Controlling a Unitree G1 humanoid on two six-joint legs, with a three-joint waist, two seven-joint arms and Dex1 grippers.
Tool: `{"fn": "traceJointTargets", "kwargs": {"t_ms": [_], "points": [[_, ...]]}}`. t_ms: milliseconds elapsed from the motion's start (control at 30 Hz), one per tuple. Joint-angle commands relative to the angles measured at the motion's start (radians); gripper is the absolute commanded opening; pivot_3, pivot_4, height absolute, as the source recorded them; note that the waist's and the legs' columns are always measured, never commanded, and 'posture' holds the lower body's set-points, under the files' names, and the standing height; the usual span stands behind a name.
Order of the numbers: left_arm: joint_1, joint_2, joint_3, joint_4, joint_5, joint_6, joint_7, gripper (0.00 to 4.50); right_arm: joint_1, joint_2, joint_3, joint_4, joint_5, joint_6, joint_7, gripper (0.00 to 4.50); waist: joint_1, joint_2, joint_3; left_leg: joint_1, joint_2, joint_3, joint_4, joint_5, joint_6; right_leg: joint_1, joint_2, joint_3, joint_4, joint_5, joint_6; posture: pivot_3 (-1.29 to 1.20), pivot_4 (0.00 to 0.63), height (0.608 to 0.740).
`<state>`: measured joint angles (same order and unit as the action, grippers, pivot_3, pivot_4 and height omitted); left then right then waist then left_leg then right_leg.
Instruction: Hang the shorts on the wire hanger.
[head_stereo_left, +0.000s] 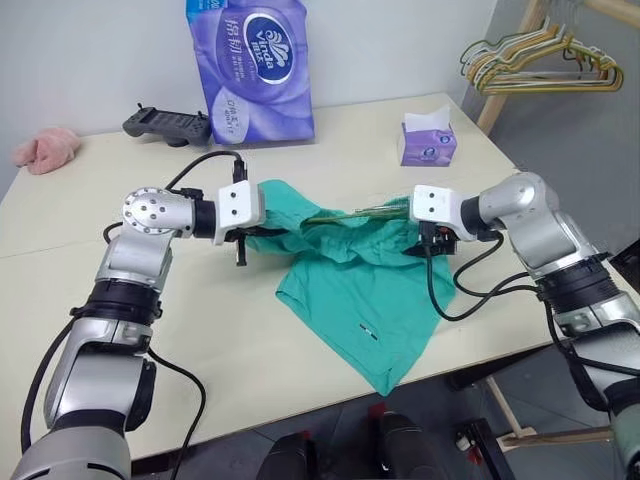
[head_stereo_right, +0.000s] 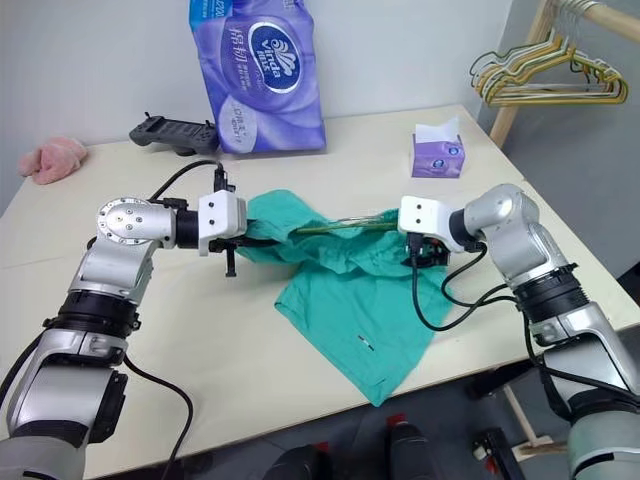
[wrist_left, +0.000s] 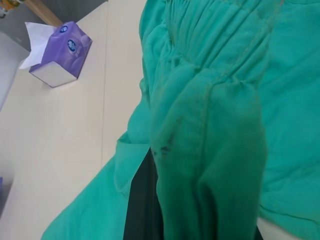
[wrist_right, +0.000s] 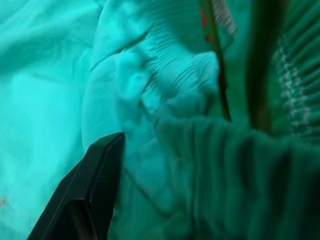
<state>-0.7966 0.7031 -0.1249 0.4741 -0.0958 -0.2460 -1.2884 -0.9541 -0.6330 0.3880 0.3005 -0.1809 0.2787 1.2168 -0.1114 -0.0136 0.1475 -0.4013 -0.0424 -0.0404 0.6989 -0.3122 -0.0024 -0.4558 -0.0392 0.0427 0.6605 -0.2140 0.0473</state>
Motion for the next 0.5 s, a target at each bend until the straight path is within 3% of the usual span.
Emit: {"fn": "traceJointTargets", "kwargs": {"t_ms": [33,500], "points": [[0.007,0.025,0.011,-0.050,0.013,-0.019,0.013,0.20,-0.057,0.004,-0.002,-0.009,-0.014,-0.031,0.004,3.53,0.001,0.000,0.000,0.000,0.000,0.000,0.000,0.000,0.000,0.000,0.000,0.000,0.000,0.000,0.000,-0.06,0.109,0.740],[-0.024,-0.006,0.000,-0.024,0.052,-0.031,0.051,0.20,-0.043,0.025,0.039,-0.064,-0.041,-0.042,0.039,3.53,0.006,0.000,0.000,0.000,0.000,0.000,0.000,0.000,0.000,0.000,0.000,0.000,0.000,0.000,0.000,-0.07,0.110,0.740]]}}
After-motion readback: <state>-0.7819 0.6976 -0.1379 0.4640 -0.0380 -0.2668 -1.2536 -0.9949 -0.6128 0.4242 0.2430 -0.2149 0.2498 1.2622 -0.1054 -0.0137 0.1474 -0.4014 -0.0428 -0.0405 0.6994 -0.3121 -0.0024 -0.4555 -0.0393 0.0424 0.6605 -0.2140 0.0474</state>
